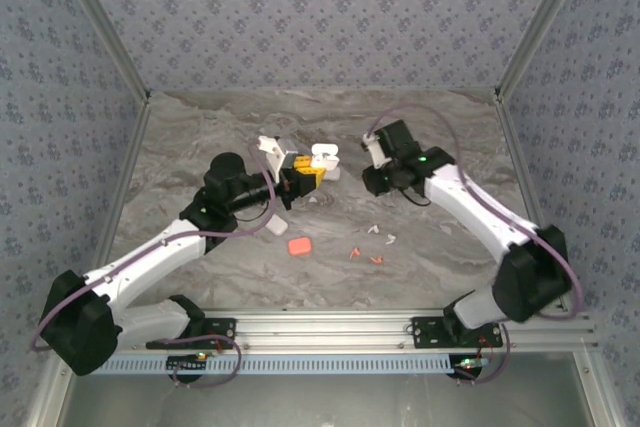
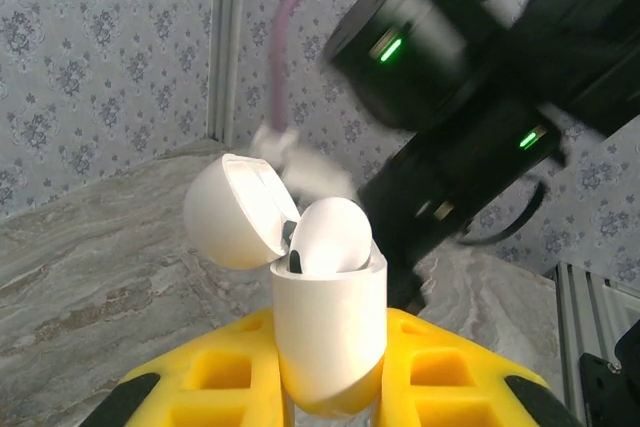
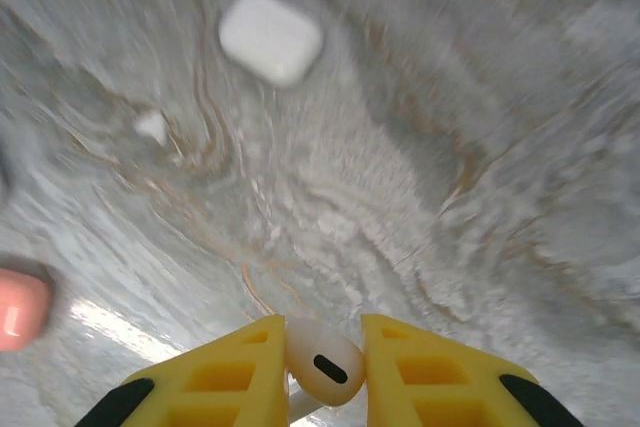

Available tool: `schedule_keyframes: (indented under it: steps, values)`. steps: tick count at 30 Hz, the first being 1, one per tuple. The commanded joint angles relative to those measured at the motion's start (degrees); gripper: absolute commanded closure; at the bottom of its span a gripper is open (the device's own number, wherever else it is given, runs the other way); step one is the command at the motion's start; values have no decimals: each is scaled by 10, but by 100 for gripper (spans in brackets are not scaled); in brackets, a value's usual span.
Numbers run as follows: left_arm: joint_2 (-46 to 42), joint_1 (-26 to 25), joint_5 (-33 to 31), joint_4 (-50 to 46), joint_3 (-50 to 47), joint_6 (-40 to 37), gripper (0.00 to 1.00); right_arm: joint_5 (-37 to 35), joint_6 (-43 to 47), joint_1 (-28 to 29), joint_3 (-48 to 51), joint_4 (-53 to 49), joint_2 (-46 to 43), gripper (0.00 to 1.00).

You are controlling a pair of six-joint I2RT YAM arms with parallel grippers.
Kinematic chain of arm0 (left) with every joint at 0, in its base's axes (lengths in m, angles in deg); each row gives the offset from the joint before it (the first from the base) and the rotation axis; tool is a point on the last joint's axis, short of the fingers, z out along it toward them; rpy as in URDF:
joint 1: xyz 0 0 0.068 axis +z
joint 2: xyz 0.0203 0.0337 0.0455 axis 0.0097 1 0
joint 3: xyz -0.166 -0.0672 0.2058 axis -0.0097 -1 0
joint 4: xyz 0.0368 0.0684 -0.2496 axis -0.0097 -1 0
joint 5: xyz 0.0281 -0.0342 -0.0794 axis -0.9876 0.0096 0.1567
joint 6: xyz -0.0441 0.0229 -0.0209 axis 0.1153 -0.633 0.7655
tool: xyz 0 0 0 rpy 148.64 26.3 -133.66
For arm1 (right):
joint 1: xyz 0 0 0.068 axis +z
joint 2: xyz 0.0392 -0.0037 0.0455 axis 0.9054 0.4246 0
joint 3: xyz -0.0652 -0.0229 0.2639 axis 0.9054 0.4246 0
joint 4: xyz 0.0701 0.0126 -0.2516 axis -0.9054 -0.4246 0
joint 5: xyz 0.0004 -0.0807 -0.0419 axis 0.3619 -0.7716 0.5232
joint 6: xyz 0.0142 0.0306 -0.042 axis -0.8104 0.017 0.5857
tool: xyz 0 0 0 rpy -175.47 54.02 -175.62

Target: Insert the wireless bluetooth earbuds into the charging case

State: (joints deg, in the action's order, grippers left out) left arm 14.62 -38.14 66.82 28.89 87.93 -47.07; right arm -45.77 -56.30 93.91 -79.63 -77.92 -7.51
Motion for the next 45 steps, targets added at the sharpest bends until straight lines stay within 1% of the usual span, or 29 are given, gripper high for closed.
schedule_keyframes:
  steps: [1, 5, 8, 15, 20, 30, 45]
  values:
    - [18, -2, 12, 47, 0, 20, 100, 7, -7, -8, -12, 29, -75, 76]
    - [39, -2, 24, 67, 7, 32, 100, 31, -8, -5, -22, 88, -141, 76]
    - [50, -2, 29, 75, 13, 34, 100, 44, -7, 6, -30, 123, -167, 76]
    - [62, -2, 34, 86, 19, 40, 100, 30, 17, 67, -55, 154, -168, 76]
    - [61, -2, 34, 87, 17, 40, 100, 22, 20, 89, -53, 176, -153, 76]
    - [56, -2, 34, 86, 14, 40, 100, 5, 30, 104, -54, 160, -120, 76]
    - [54, -2, 32, 85, 14, 36, 100, -12, 37, 114, -46, 110, -109, 76]
